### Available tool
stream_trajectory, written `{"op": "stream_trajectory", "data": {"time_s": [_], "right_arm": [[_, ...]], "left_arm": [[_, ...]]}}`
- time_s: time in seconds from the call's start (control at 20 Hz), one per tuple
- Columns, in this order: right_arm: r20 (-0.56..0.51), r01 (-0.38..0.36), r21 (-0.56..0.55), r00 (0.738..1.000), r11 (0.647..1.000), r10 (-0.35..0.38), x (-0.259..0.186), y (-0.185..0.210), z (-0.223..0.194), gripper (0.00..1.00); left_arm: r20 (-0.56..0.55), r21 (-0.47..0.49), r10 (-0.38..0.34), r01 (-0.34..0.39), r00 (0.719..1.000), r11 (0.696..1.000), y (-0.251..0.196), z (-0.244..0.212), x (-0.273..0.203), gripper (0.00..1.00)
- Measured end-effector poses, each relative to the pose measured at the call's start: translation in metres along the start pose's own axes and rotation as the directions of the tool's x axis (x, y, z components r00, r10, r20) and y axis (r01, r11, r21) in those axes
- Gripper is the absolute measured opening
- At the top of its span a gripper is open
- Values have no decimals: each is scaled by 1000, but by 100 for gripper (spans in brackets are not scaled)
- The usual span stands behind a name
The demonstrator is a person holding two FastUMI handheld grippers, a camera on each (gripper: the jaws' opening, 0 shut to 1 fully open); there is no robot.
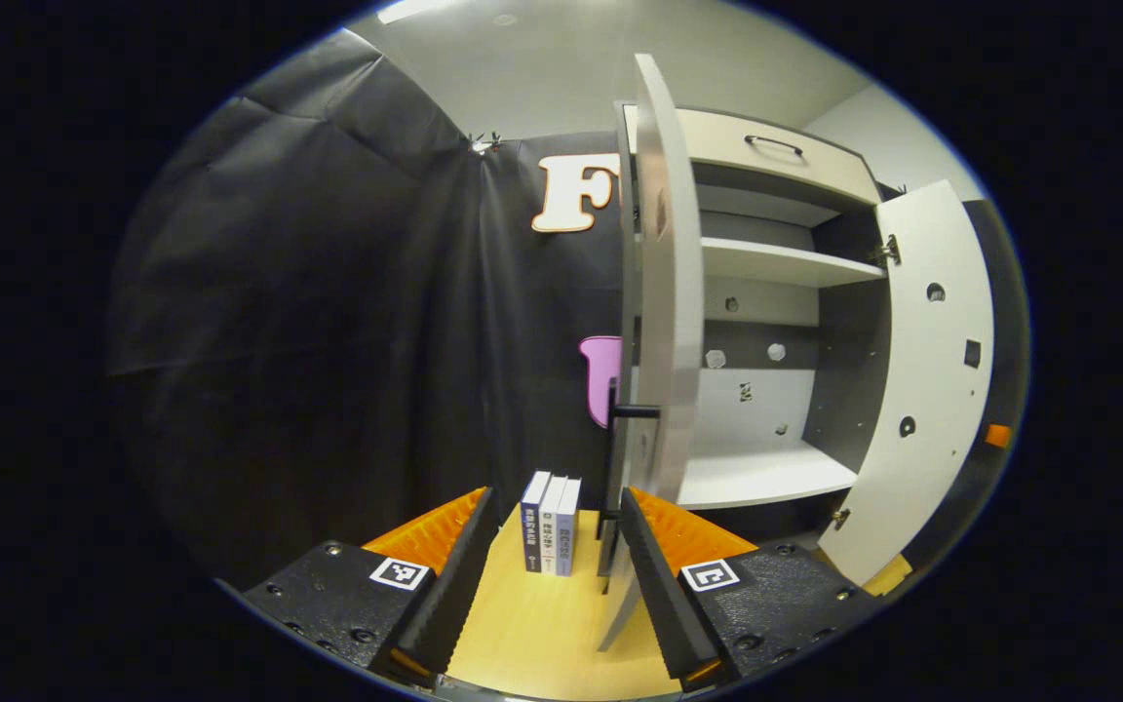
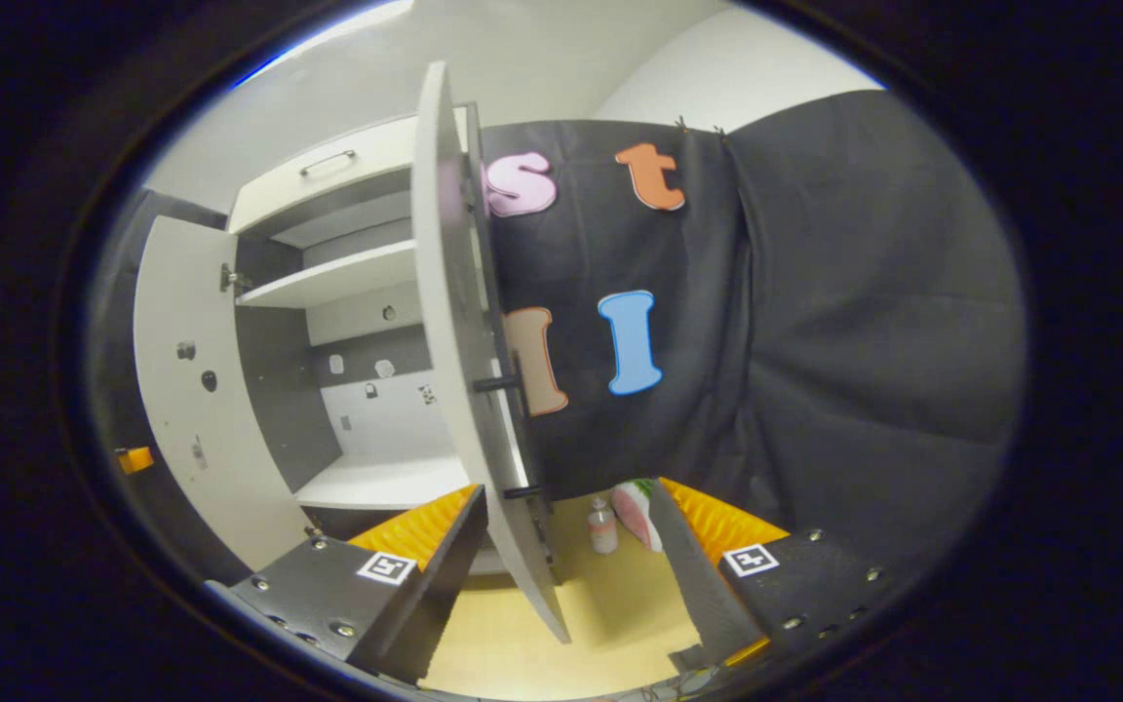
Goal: Open the right door of the double-door shoe cabinet with the right hand, and open the left door with the left hand.
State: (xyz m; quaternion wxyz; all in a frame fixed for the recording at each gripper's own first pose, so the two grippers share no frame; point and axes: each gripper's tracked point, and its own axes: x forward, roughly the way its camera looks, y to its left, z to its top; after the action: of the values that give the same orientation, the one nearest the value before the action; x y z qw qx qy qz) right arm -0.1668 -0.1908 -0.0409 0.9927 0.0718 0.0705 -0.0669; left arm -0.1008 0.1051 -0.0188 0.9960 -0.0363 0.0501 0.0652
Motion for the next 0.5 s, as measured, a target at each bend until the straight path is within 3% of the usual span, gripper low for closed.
{"op": "stream_trajectory", "data": {"time_s": [0.2,0.35,0.45,0.5], "right_arm": [[22,-56,-50,998,997,57,-21,43,15,100],[45,-159,-56,986,986,162,-30,93,26,94],[49,-222,-68,973,973,226,-30,128,30,94],[54,-250,-80,965,965,255,-27,144,32,99]], "left_arm": [[45,-8,-110,110,993,994,-51,18,-5,79],[54,-17,-231,232,972,973,-99,23,-4,79],[76,-35,-299,302,951,953,-130,31,2,79],[90,-42,-322,327,942,944,-142,37,7,79]]}}
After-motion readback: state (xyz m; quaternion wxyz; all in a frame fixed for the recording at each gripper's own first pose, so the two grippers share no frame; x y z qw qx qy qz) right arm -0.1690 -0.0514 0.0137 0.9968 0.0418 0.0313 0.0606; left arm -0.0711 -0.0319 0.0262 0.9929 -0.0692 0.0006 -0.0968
